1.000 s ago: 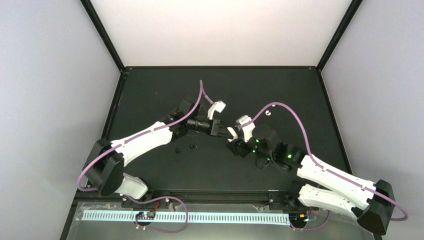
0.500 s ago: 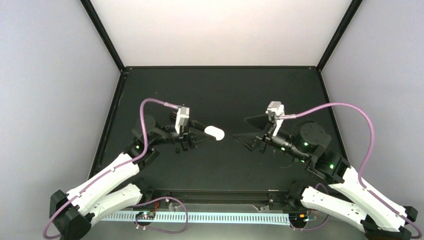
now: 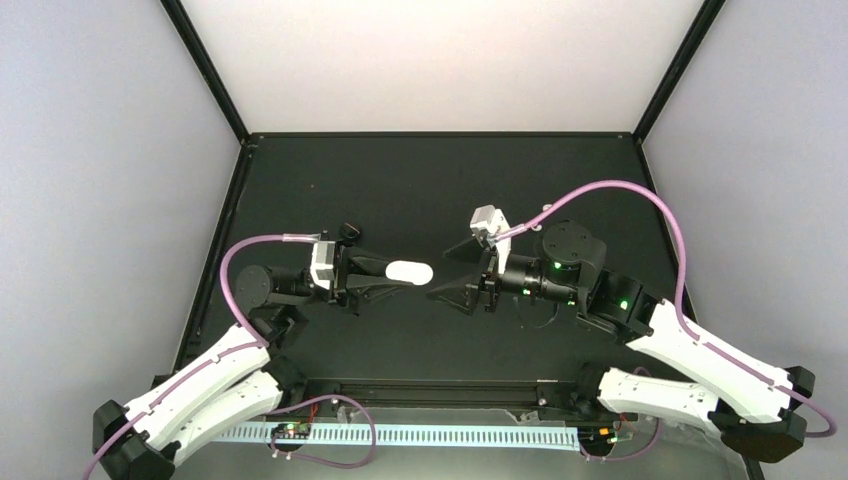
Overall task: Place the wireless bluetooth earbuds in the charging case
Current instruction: Pick up the charging case at the center of the board, then open the charging case.
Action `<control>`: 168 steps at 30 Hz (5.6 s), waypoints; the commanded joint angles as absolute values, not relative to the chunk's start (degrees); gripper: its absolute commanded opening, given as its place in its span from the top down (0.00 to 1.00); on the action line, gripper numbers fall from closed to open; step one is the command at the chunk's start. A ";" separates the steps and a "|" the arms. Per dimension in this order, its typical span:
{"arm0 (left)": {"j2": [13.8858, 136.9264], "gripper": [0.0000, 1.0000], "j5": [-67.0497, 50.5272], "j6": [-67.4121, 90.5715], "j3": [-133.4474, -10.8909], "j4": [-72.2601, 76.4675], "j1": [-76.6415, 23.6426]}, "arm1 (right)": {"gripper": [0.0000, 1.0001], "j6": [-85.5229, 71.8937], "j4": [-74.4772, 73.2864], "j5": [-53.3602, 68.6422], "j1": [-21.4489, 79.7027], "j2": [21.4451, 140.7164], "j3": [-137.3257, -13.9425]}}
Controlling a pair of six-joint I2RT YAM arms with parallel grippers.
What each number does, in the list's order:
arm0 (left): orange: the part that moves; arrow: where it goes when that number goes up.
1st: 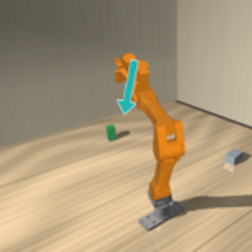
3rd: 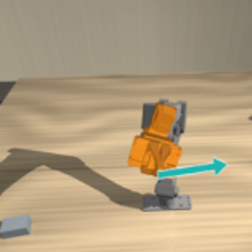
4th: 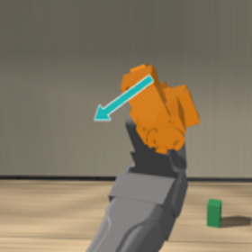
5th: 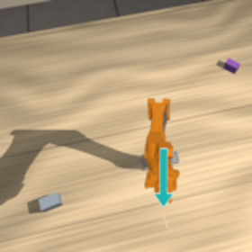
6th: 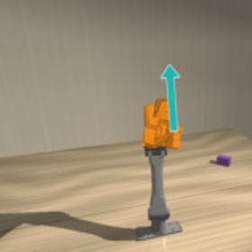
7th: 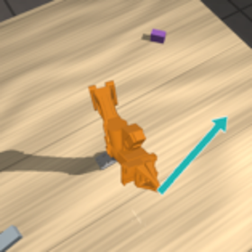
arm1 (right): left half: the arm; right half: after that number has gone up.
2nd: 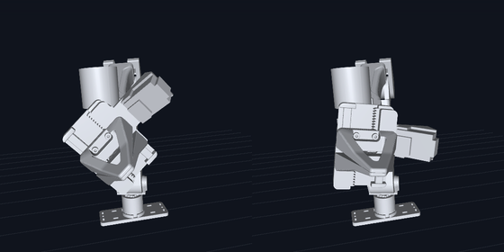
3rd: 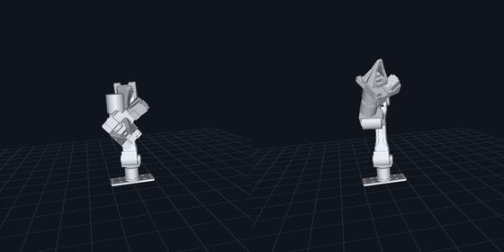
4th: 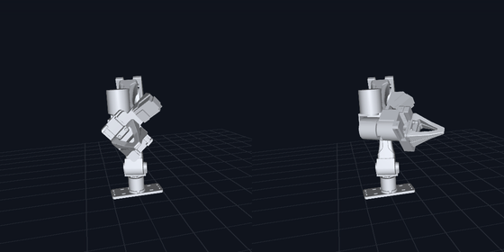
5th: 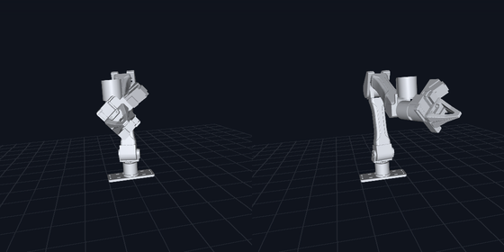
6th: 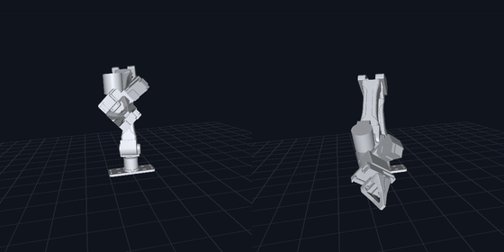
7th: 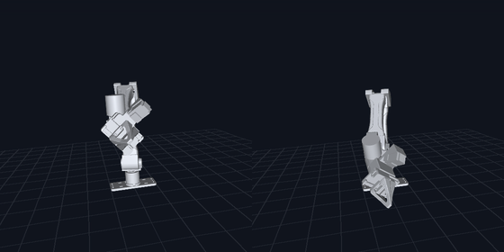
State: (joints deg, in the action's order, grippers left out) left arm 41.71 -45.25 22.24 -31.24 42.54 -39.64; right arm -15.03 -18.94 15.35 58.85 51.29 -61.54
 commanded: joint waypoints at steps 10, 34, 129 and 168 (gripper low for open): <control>36.78 0.98 -45.09 15.90 -28.63 41.69 -40.11 | 0.16 -15.90 -16.08 9.59 59.58 54.68 -65.65; 34.78 0.99 -44.96 10.81 -28.49 36.34 -40.52 | 0.17 -20.32 -13.94 7.11 59.57 54.97 -68.22; 48.78 0.65 -48.61 35.95 -33.82 46.02 -40.83 | 0.99 6.06 -26.28 0.17 68.86 58.31 -74.02; 48.55 0.98 -51.62 33.22 -32.83 47.35 -40.87 | 0.99 3.27 -23.81 1.84 68.90 57.02 -72.25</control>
